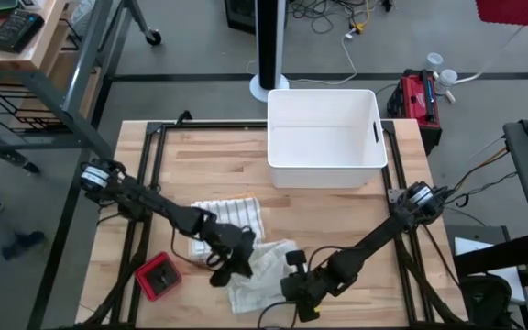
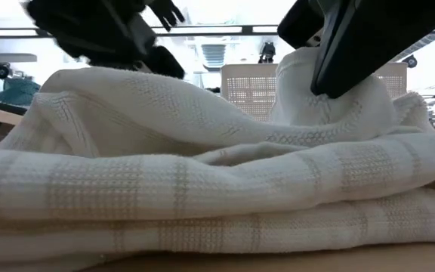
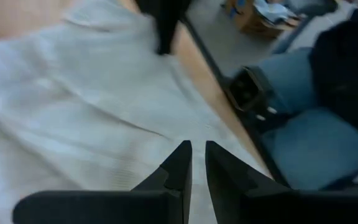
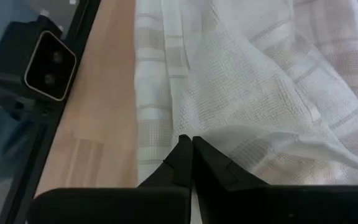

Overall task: Fold towel
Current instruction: Fold the light gray patterned towel

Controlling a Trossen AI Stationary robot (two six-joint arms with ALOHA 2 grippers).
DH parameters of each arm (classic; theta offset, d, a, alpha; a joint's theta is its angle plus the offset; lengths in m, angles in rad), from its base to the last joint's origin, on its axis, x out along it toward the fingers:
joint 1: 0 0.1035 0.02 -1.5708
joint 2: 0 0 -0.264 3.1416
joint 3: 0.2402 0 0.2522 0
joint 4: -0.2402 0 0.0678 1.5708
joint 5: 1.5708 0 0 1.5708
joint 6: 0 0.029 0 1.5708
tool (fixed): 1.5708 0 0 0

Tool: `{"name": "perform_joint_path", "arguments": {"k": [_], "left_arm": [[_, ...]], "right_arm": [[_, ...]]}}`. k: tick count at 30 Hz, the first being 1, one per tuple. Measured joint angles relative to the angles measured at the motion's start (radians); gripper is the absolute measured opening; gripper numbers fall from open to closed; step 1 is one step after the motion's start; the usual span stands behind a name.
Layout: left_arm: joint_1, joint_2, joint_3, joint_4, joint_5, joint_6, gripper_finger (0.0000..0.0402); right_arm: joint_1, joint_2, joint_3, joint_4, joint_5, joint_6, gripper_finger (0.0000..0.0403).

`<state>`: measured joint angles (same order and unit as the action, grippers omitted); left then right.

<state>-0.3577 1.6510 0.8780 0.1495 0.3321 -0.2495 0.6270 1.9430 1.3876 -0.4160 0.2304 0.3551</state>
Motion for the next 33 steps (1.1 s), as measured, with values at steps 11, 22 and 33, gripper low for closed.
{"name": "perform_joint_path", "arguments": {"k": [11,22,33], "left_arm": [[-0.148,0.002,-0.002,-0.126,-0.108,-0.108,0.0036],[-0.19,0.002,0.004,-0.349,-0.559,-0.146,0.0036],[-0.232,0.002,0.004,-0.342,-0.486,-0.191,0.0036]], "right_arm": [[0.011,-0.005,0.0,-0.005,0.017,0.101,0.0063],[0.031,-0.061,-0.001,-0.149,0.246,0.229,0.016],[-0.003,-0.075,-0.023,-0.226,0.358,0.473,0.0214]]}}
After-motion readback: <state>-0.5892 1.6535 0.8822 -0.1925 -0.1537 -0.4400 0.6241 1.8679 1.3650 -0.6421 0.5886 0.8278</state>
